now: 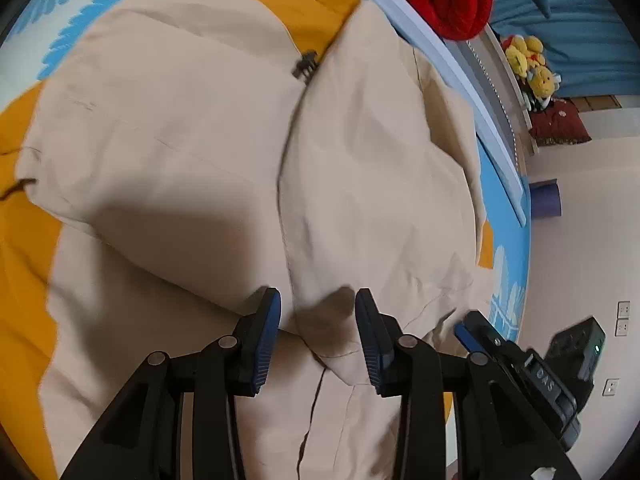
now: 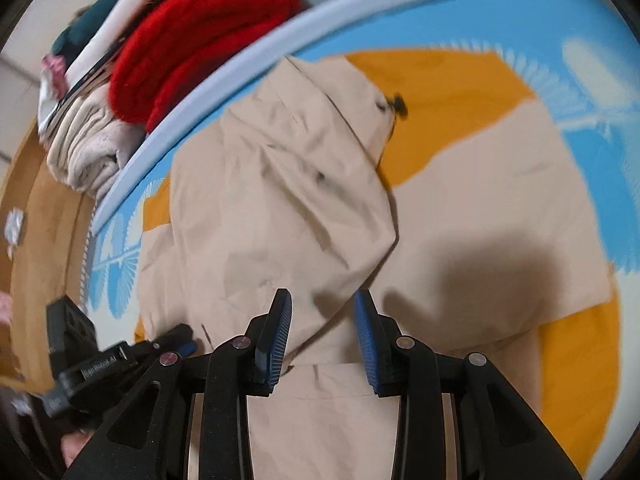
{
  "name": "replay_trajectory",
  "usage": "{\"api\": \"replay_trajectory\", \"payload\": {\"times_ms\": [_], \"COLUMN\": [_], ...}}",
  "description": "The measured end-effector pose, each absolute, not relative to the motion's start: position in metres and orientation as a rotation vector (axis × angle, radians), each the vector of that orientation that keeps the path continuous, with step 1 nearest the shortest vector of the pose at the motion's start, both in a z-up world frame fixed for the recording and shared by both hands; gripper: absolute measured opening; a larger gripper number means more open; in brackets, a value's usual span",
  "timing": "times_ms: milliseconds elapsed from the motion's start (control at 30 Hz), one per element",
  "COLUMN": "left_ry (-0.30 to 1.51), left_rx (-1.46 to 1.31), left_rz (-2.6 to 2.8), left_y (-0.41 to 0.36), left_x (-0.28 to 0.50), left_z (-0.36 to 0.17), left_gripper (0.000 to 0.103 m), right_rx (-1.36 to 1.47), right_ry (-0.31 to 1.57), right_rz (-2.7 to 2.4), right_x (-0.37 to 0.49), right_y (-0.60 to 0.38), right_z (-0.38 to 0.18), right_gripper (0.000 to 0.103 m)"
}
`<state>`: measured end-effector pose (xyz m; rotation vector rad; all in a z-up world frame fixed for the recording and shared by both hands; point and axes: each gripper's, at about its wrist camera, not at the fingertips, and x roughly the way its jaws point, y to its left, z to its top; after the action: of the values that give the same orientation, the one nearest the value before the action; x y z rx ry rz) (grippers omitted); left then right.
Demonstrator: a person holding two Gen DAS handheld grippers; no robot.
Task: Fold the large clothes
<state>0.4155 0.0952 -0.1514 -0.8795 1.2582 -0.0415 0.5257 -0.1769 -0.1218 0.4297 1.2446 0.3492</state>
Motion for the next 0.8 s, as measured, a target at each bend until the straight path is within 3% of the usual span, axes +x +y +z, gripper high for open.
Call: {"api": "replay_trajectory", "payload": {"times_ms": [200,400,667,800], "left_ry": [1.147,1.356,1.262,1.217], "left_rx": [-0.582,-0.457,-0.493,-0.513], "left_rz": [-0.056,-0.038,-0.05,-0.075], "left_y": [0.061,0.035,0.047,0.049], "left_x": [0.417,0.42,0.417,0.42], "left_z": [-0.116,-0.159,-0.124,-0.119], "left_gripper": [0.032,0.034,0.031,0.031], "right_rx": [0.491,0.431,0.427,0.442], "right_ry": [1.319,1.355,1.107,1.097], "right_rz": [0.3,0.237,0.316,0.402], "right_x": [0.531,0.53,0.528,0.528], "right_y": [-0.174,-0.174,-0.165,-0.153], "right_z": [-0.151,-0.162,-0.107,-0.106], "right_gripper": [0.034,0.034,0.034,0.034]}}
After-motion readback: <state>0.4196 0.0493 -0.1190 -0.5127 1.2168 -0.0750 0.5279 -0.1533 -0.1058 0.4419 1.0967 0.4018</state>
